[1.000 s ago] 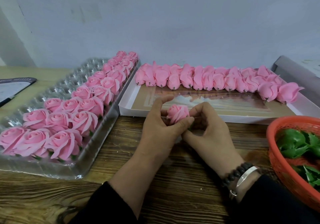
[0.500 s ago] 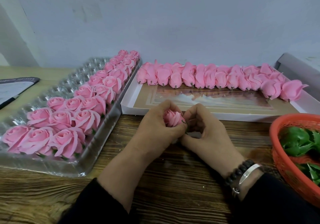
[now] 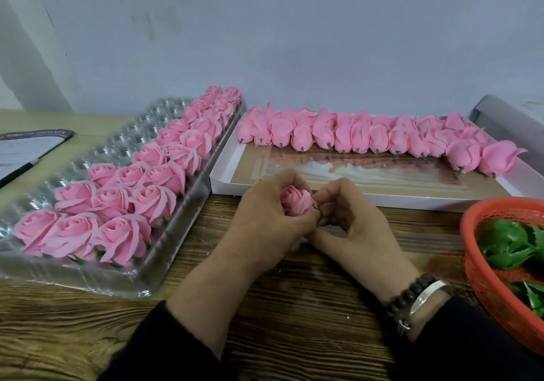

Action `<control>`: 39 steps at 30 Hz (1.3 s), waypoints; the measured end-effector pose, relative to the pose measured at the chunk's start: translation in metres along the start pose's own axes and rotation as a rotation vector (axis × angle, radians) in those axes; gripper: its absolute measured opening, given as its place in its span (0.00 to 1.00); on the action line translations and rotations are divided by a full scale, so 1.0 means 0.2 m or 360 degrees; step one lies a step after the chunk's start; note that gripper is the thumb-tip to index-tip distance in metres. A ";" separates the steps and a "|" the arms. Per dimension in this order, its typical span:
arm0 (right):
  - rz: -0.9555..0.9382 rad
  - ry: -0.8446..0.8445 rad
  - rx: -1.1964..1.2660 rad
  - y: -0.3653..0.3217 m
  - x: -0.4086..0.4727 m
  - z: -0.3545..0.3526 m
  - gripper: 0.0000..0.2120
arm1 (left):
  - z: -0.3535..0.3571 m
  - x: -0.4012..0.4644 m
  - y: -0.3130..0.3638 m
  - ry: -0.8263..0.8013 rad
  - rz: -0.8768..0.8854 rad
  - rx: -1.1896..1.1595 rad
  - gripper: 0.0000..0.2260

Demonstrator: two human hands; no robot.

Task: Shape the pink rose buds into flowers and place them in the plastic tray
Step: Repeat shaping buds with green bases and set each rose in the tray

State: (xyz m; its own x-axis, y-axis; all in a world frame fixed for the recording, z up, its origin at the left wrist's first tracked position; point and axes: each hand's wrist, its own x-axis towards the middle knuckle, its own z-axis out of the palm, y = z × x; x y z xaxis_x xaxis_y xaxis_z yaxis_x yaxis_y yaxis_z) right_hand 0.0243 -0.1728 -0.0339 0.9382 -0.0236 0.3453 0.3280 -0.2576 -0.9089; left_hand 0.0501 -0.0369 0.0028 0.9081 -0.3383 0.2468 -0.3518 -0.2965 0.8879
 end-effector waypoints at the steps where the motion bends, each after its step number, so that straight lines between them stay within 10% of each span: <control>1: -0.0005 0.0006 -0.0008 0.00 0.00 0.00 0.20 | -0.01 0.00 0.01 0.0002 0.0019 0.0014 0.09; 11: 0.0053 0.0039 -0.0117 -0.03 -0.01 0.00 0.09 | -0.54 0.13 0.18 0.0334 0.0315 0.0593 0.08; 16: 0.0059 0.0003 -0.0214 -0.04 0.00 0.00 0.11 | -0.97 0.30 0.01 0.0557 0.0011 0.0997 0.10; 39: 0.0157 -0.0051 -0.0292 -0.02 0.00 -0.02 0.10 | -1.05 0.40 -0.31 0.0317 -0.0576 0.1441 0.07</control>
State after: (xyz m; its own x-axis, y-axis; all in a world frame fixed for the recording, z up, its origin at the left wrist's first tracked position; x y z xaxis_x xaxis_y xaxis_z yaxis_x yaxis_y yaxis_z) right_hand 0.0223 -0.1747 -0.0287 0.9688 -0.0278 0.2464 0.2113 -0.4270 -0.8792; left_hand 0.1914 0.1424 0.0489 0.9874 0.0388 0.1536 -0.0112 -0.9501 0.3119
